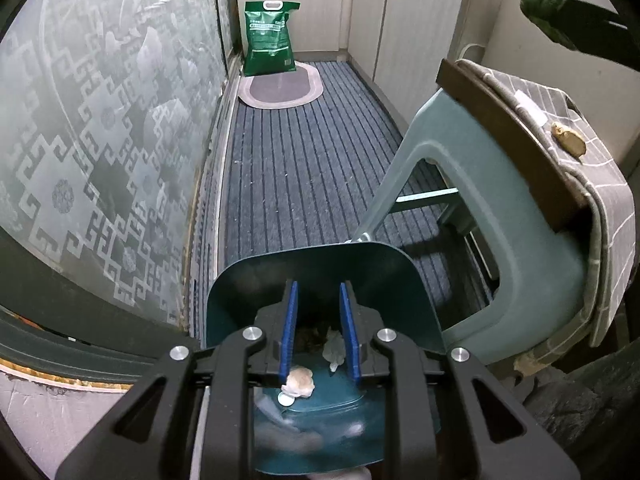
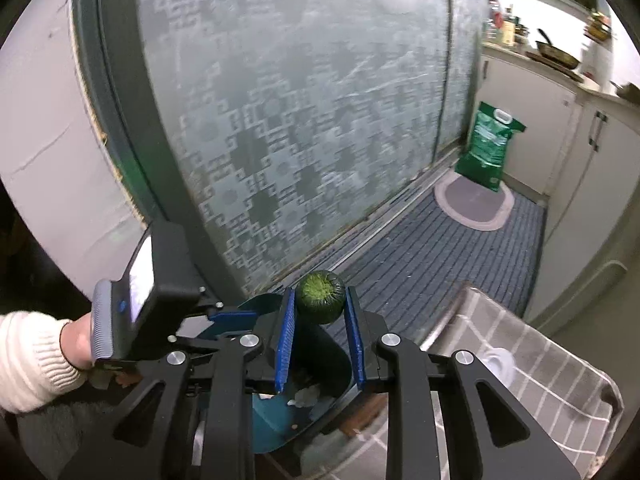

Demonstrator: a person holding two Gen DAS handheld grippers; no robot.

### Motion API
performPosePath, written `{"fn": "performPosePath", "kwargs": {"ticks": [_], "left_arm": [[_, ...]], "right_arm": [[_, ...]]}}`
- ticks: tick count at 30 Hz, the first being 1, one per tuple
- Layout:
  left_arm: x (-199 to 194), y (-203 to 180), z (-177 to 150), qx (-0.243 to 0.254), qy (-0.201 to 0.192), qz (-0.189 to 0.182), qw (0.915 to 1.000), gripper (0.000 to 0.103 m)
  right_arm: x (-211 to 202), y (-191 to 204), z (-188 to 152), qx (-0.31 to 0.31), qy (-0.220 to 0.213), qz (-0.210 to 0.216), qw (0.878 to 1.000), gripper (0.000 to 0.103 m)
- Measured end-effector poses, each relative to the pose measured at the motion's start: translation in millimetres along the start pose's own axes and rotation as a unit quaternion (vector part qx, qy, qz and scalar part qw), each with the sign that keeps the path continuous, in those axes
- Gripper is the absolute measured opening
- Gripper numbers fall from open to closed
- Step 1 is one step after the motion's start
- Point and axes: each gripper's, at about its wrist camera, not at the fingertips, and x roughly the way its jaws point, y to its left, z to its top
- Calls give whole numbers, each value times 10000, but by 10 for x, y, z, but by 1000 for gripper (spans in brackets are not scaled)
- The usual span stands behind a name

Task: Collect trash
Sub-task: 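Carry both items to the teal bin and open the left gripper over it, then lower the lime into the teal bin and open the right gripper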

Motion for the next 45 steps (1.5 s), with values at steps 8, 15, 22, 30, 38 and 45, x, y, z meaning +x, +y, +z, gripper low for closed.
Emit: {"fn": "performPosePath", "kwargs": {"ticks": [8, 15, 22, 30, 38, 45], "left_arm": [[-250, 229, -50, -237, -213, 6, 9995, 23], [-527, 364, -110, -364, -461, 33, 9983, 20], [-786, 436, -130, -431, -703, 7, 9966, 18], [-1051, 455, -157, -454, -940, 11, 9945, 17], [-1273, 449, -178, -478, -1162, 6, 9921, 17], [-1455, 458, -191, -497, -1392, -48, 9890, 17]], "right_arm": [[356, 206, -65, -134, 499, 108, 9986, 24], [789, 399, -252, -292, 1101, 211, 9933, 24], [1087, 553, -432, -420, 1523, 285, 9870, 24], [1424, 653, -640, -343, 2021, 473, 9776, 24], [1811, 773, -897, -462, 2567, 425, 9645, 24], [1902, 805, -1084, -464, 2832, 375, 9572, 33]]}}
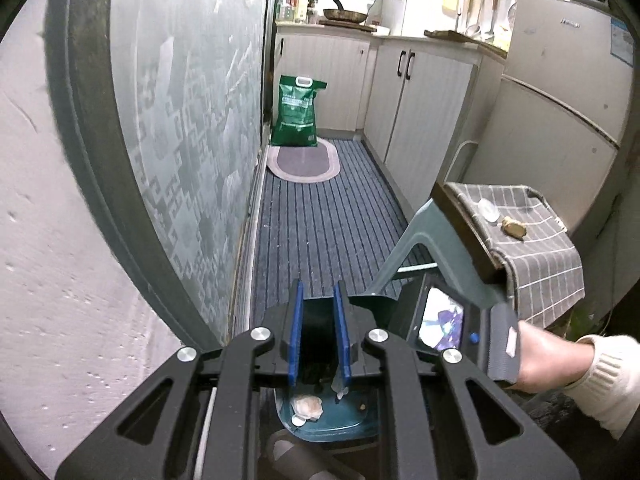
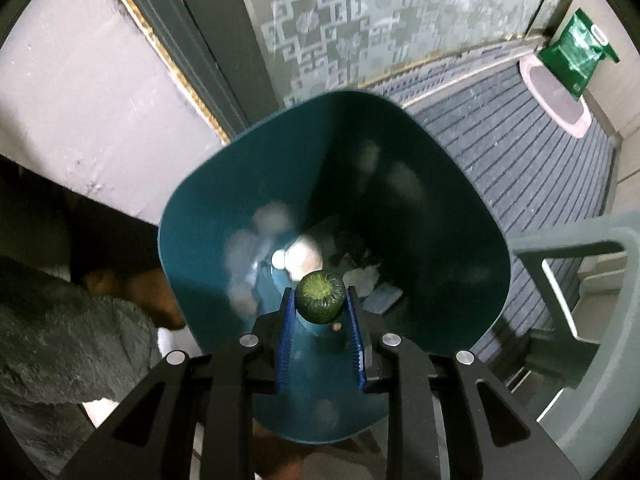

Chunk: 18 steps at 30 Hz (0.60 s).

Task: Collect trash
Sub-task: 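Lower the lime into the teal bin and open the right gripper, then move both open tools back over the table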

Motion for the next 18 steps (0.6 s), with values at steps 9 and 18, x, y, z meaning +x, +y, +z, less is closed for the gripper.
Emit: {"fn": "performPosePath", "kwargs": {"ticks": [9, 18], "left_arm": [[-177, -30, 120, -76, -290, -28, 9995, 17], [-347, -187, 239, -86, -779, -153, 9968, 26]], "right_arm": [[-223, 72, 17, 96, -470, 489, 9977, 36], [-985, 19, 110, 209, -1664, 736, 9831, 27]]}}
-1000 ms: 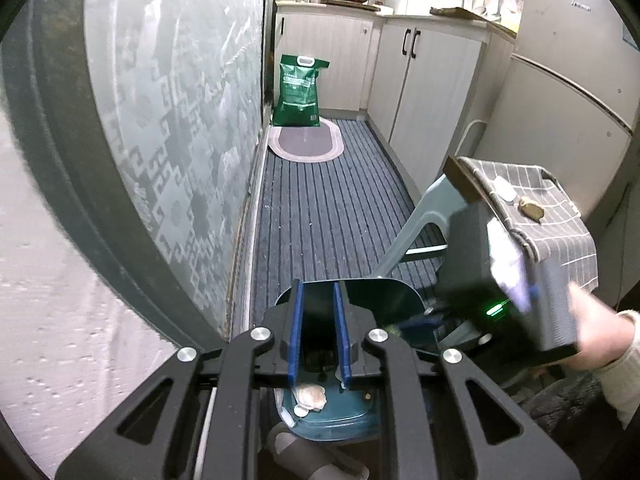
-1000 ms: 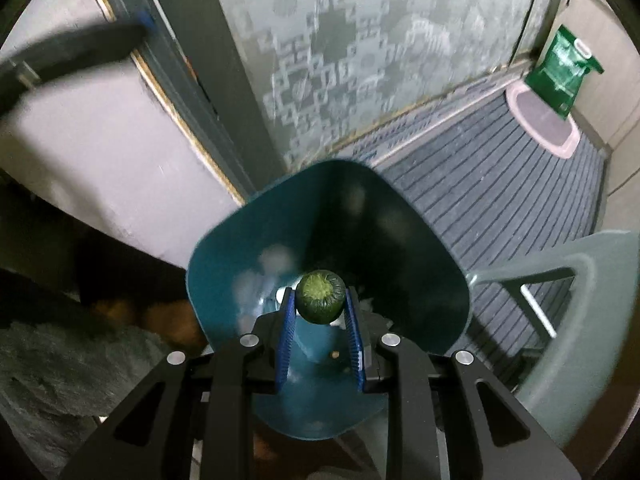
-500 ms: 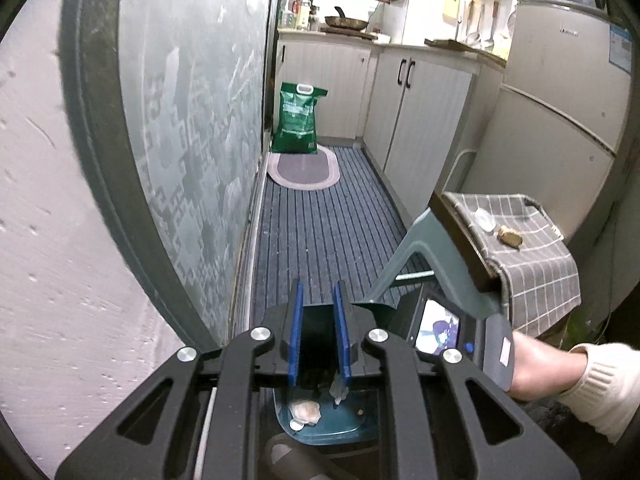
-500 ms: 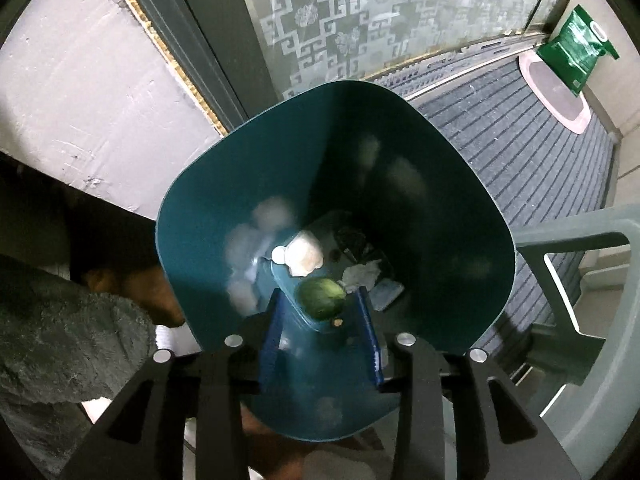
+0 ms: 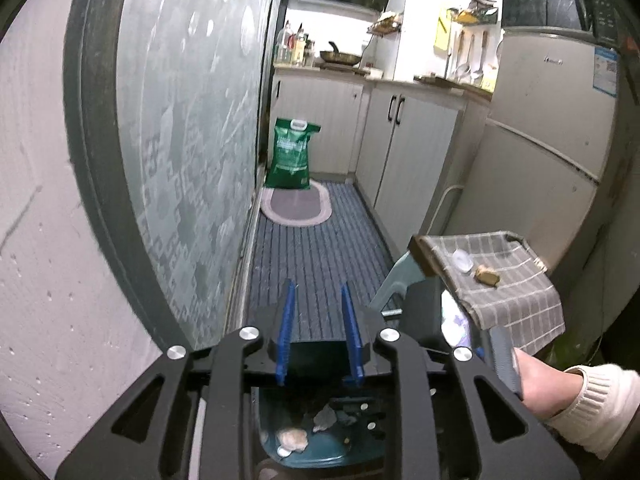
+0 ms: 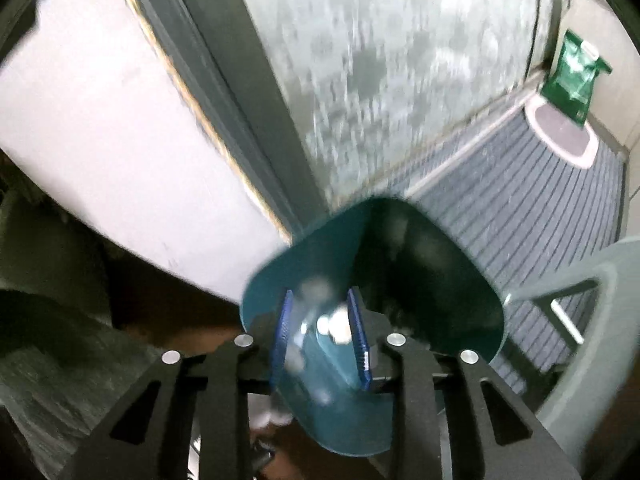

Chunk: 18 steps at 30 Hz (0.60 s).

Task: Collect trash
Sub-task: 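Move both open tools back over the table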

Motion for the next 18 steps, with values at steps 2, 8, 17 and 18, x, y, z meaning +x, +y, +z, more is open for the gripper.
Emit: {"fn": "performPosePath", "kwargs": {"ticks": [2, 8, 17, 18], "left_arm": [[-14, -40, 33, -17, -83, -58, 9999, 27], [46, -235, 89, 94, -129, -129, 9998, 29], [284, -477, 97, 259, 50, -192, 9995, 37], [320, -509, 98, 279, 83, -196, 9994, 37]], "right_arm": [[-245, -20, 72, 42, -351, 5, 9994, 27], [-785, -238, 142, 294, -1039, -43, 9941, 25], [-1304, -673, -19, 728, -1502, -232, 9857, 25], [-1336, -702, -43, 755, -1525, -276, 9850, 25]]}}
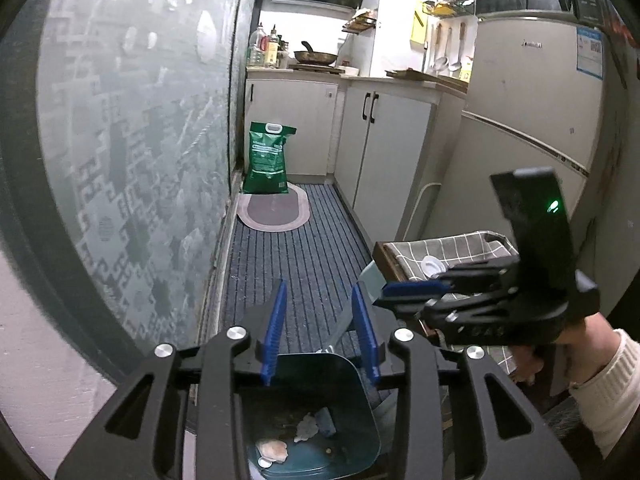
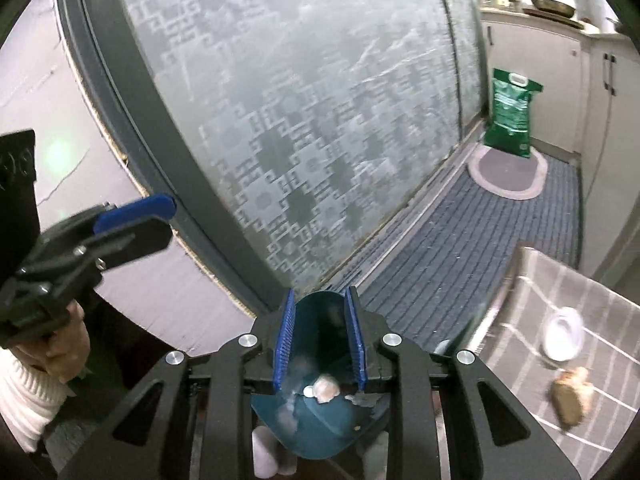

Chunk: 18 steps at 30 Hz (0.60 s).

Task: Collect trash
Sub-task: 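Move both open tools back over the table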

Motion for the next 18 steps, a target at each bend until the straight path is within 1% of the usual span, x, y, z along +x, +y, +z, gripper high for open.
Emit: {"fn": "performPosePath", "kwargs": {"ticks": [2, 4, 6, 16, 17, 18], "left_arm": [[53, -66, 15, 32, 51, -24, 10000, 37], [70, -167, 39, 91, 19, -102, 9999, 38], [98, -239, 51, 153, 6, -149, 9998, 40], [387, -532, 64, 335, 140, -305, 9989, 45], [408, -545, 61, 334, 155, -309, 9988, 45], [432, -559, 59, 331, 167, -314, 9988, 45]], "right_arm": [[-72, -85, -23, 49, -28, -75, 10000, 25], [-135, -164, -51, 92, -41, -162, 9998, 25], [-159, -212, -80, 136, -48, -216, 9997, 25], [-451, -616, -266, 365, -118, -629, 9973, 25], [-470, -656, -284, 392, -117, -686, 9968, 26], [-489, -686, -295, 411, -118, -746, 9963, 28]]}}
